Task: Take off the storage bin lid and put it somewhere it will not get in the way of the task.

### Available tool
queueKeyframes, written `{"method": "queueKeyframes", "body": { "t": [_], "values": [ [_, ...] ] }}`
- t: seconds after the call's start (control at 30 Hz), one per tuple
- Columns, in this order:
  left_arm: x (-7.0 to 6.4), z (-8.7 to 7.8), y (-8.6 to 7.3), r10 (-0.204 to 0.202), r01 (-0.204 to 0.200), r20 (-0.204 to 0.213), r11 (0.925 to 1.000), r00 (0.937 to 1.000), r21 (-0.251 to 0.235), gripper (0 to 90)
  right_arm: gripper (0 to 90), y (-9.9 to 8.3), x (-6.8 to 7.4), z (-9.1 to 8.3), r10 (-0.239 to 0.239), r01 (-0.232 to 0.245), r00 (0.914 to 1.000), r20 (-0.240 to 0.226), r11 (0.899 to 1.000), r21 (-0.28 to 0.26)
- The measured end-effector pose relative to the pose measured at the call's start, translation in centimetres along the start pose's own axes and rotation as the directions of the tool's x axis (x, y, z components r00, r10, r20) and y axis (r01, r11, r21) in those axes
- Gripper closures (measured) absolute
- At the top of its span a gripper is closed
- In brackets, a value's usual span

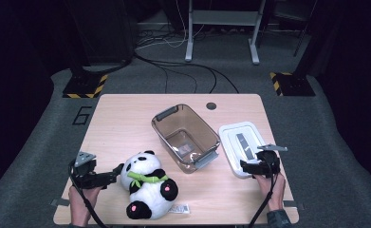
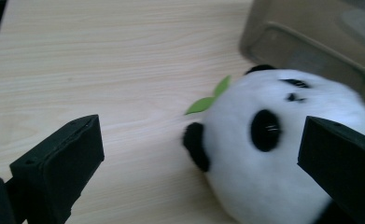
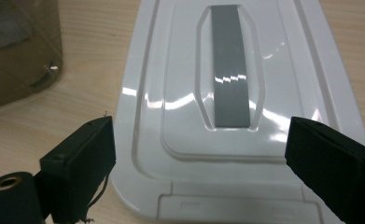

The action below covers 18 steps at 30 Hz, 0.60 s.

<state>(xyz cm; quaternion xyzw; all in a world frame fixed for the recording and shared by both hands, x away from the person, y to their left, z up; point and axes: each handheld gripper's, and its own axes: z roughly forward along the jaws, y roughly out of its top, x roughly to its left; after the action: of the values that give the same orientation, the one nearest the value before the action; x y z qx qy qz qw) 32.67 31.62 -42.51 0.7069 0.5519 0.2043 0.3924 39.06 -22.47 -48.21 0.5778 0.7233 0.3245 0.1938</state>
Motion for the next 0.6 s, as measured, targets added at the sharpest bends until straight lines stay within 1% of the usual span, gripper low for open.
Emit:
{"method": "queueKeyframes", "body": {
  "t": [0.03,0.07,0.1,0.13,0.17,0.23,0.27,0.3,0.37,0.4,0.47,0.5,0.53,0.6],
  "values": [
    [-0.4,0.0,0.2,0.006,-0.006,0.017,0.9999,0.9998,0.012,0.2,7.9,-0.7,0.0,-0.1,0.009,-0.009,1.0,0.001,1.0,0.001],
    [-1.1,0.1,0.5,0.019,-0.019,0.034,0.9996,0.9992,0.021,0.2,7.9,-0.7,0.0,-0.1,0.009,-0.009,1.0,0.001,1.0,0.001],
    [-1.6,0.3,0.6,0.028,-0.03,0.047,0.9991,0.9985,0.032,0.2,7.9,-1.1,0.0,-0.1,0.018,-0.018,0.9998,0.002,1.0,0.005],
    [-2.0,0.5,0.8,0.033,-0.035,0.059,0.9985,0.9977,0.041,0.2,7.9,-1.5,-0.1,-0.1,0.015,-0.015,0.9999,0.0,1.0,0.006],
    [-2.7,0.8,0.9,0.045,-0.049,0.071,0.9971,0.9965,0.057,0.2,7.9,-1.8,-0.1,-0.1,0.019,-0.019,0.9998,0.0,1.0,0.007],
    [-3.7,1.5,1.0,0.064,-0.071,0.081,0.9938,0.9947,0.085,0.2,7.9,-2.4,-0.2,-0.2,0.034,-0.034,0.9994,-0.003,0.999,0.008],
    [-4.1,2.0,1.0,0.075,-0.084,0.084,0.9905,0.9936,0.109,0.2,7.9,-3.0,-0.3,-0.2,0.04,-0.04,0.9992,-0.001,0.999,0.01],
    [-4.5,2.4,0.9,0.078,-0.088,0.086,0.9888,0.9933,0.121,0.2,7.9,-3.0,-0.3,-0.2,0.04,-0.04,0.9992,-0.001,0.999,0.01],
    [-4.9,3.2,0.9,0.099,-0.11,0.081,0.9822,0.9918,0.152,1.2,7.9,-3.4,-0.3,-0.2,0.045,-0.045,0.999,-0.002,0.999,0.017],
    [-5.1,3.6,0.9,0.098,-0.109,0.076,0.9815,0.9923,0.157,2.7,7.9,-3.6,-0.3,-0.1,0.042,-0.042,0.9991,-0.003,0.999,0.022],
    [-5.7,4.6,0.7,0.112,-0.121,0.059,0.9736,0.992,0.194,9.8,8.0,-3.9,-0.3,0.0,0.045,-0.045,0.999,-0.003,0.999,0.027],
    [-5.9,5.0,0.5,0.121,-0.128,0.048,0.9708,0.9915,0.203,10.5,8.1,-4.2,-0.3,0.1,0.047,-0.047,0.9989,-0.001,0.998,0.034],
    [-5.8,5.2,0.5,0.118,-0.127,0.053,0.9727,0.9916,0.194,10.7,7.8,-4.3,-0.3,0.2,0.05,-0.05,0.9988,-0.001,0.998,0.033],
    [-6.0,5.3,0.5,0.111,-0.117,0.041,0.9725,0.993,0.201,11.4,7.9,-4.6,-0.4,0.2,0.049,-0.049,0.9988,0.0,0.998,0.035]
  ]
}}
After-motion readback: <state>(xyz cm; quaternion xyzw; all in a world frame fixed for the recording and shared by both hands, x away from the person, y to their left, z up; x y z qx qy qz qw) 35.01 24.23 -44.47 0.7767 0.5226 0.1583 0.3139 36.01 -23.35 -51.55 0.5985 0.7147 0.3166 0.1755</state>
